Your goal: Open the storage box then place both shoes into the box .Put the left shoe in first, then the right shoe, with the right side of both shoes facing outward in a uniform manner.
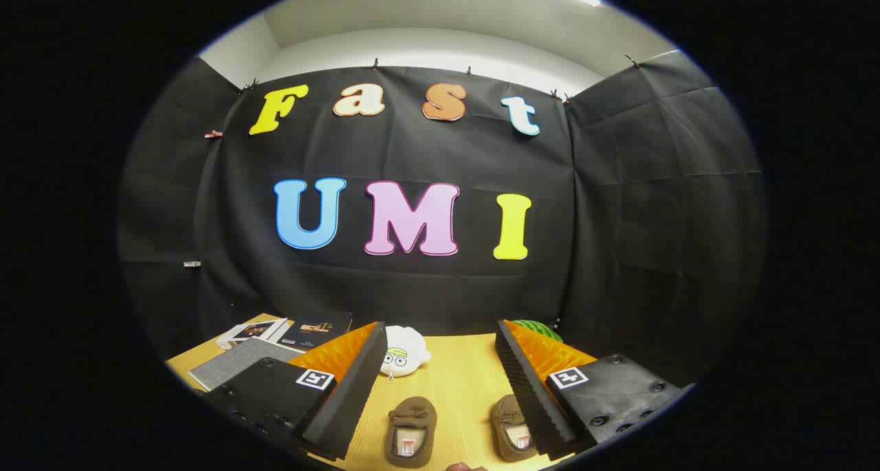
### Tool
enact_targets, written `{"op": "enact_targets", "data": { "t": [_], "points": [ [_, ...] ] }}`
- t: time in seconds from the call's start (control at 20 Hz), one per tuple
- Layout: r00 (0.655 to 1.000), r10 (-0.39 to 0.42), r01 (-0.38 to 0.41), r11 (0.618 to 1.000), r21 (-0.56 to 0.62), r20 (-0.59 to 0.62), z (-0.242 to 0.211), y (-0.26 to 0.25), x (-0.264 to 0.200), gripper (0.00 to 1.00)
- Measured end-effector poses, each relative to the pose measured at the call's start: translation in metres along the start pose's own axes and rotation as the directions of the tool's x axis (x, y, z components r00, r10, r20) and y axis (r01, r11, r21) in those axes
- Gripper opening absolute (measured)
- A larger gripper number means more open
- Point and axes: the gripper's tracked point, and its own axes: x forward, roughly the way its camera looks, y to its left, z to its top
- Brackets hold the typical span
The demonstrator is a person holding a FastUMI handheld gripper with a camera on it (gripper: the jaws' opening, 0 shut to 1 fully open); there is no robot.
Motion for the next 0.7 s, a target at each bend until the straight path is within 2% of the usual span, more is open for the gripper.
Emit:
{"op": "enact_targets", "data": {
  "t": [0.7],
  "points": [
    [0.997, 0.041, -0.040, 0.999, 0.014, -0.067, -0.016, 0.010, -0.004, 0.97]
  ]
}}
